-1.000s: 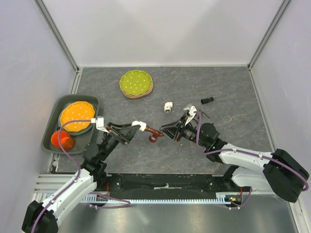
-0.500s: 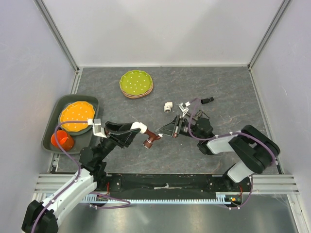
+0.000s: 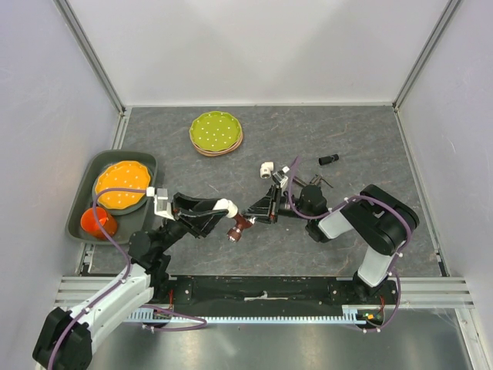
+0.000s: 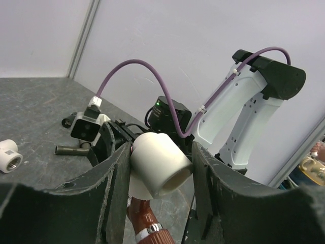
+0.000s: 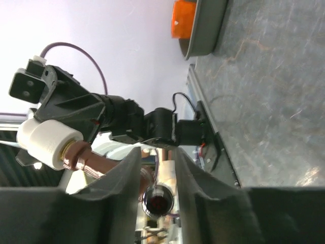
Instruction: Install the water faucets
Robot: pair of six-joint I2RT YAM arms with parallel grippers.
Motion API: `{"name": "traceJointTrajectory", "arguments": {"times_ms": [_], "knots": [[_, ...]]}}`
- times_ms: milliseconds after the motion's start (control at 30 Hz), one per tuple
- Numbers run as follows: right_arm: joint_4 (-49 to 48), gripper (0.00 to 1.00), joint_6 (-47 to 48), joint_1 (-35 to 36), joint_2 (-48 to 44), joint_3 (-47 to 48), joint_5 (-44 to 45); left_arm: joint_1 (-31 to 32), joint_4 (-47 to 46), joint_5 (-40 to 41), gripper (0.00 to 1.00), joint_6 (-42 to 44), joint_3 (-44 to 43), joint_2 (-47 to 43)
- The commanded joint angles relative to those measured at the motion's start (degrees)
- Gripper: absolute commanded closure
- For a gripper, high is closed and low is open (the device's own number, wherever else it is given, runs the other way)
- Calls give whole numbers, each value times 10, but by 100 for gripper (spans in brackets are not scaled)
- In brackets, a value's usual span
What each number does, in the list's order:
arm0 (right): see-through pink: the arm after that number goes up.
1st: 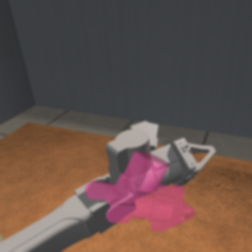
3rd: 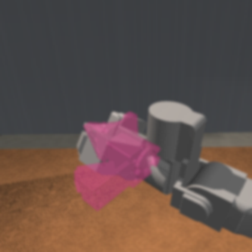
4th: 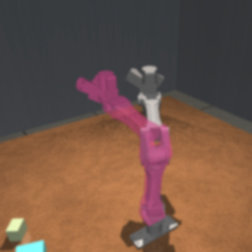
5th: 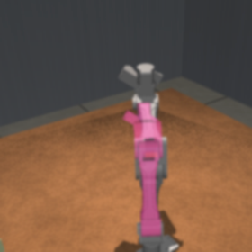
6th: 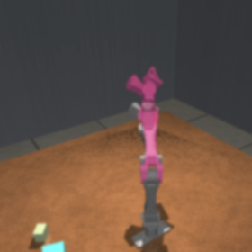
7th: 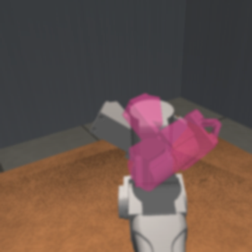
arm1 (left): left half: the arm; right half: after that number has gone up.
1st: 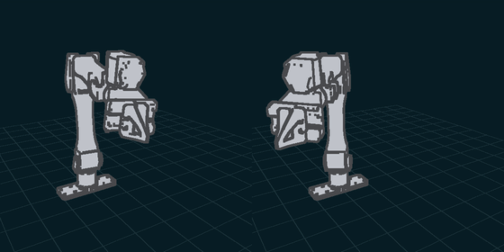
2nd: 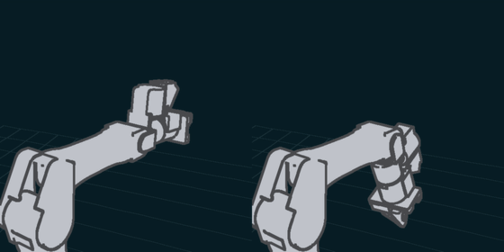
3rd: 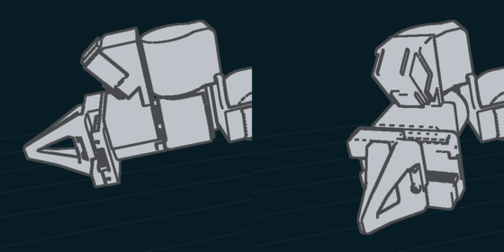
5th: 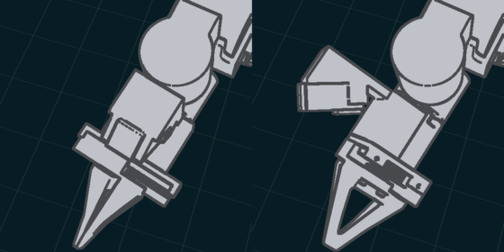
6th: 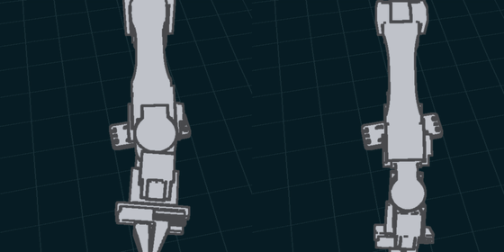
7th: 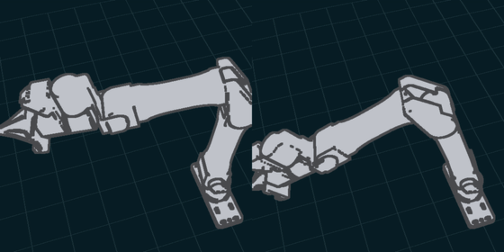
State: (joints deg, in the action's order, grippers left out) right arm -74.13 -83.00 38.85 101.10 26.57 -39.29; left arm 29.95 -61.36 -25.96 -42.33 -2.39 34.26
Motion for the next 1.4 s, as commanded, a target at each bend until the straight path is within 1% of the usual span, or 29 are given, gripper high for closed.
{"name": "traceJointTrajectory", "arguments": {"times_ms": [0,33,67,100,200,233,333,400,500,600,633,667,700,733,767,800,833,867,900,933,967,1000,1033,1100,1167,1200,1267,1300,1367], "knots": [[-263,49,6,-10,-9,17,7,6,-5,16,98,-24,26,-4],[-263,43,9,-13,-9,16,8,5,9,45,98,-30,26,-10],[-263,35,13,-15,-10,12,9,6,29,60,98,-35,27,-14],[-262,31,19,-17,-11,10,11,6,63,90,98,-42,14,-18],[-263,25,23,-23,-11,3,18,6,109,123,98,-51,5,-34],[-262,22,28,-25,-8,2,19,6,139,142,98,-56,3,-38],[-262,8,39,-26,-4,-1,25,6,189,167,98,-57,-10,-47],[-262,2,46,-28,-2,-4,27,6,207,176,98,-61,-15,-48],[-256,2,66,-32,-6,-11,33,5,243,202,98,-75,-24,-47],[-213,2,115,-35,-29,-19,38,6,282,223,98,-87,-32,-49],[-167,2,133,-35,-50,-20,42,6,292,229,98,-91,-38,-48],[-138,2,179,-35,-64,-21,46,6,312,234,98,-94,-41,-48],[-106,2,203,-35,-79,-22,52,5,323,246,98,-102,-44,-46],[-39,2,233,-35,-115,-24,73,5,333,252,98,-106,-52,-45],[-7,2,283,-33,-135,-26,88,5,356,257,98,-109,-56,-44],[24,2,314,-28,-153,-27,100,6,364,259,98,-118,-60,-40],[85,2,340,-24,-190,-26,111,6,371,272,98,-122,-66,-35],[115,2,366,-17,-207,-26,143,6,375,274,98,-127,-68,-30],[144,2,425,2,-238,-24,161,5,383,281,98,-137,-71,-26],[196,2,454,15,-252,-22,183,6,387,283,98,-142,-77,-16],[222,2,487,29,-266,-20,224,6,391,285,98,-146,-81,-11],[243,2,540,59,-287,-20,248,5,401,289,98,-156,-83,-7],[273,2,571,75,-295,-20,271,5,404,290,98,-159,-90,-1],[289,2,641,119,-313,-23,333,5,408,289,98,-171,-95,12],[290,2,676,146,-321,-33,363,5,408,288,98,-180,-98,19],[285,2,696,171,-326,-36,382,5,409,286,98,-182,-100,20],[275,2,756,199,-327,-43,412,5,412,286,98,-188,-102,21],[275,2,779,231,-321,-42,437,5,413,287,98,-189,-104,21],[268,2,844,266,-311,-41,469,5,418,287,98,-191,-106,20]]}}
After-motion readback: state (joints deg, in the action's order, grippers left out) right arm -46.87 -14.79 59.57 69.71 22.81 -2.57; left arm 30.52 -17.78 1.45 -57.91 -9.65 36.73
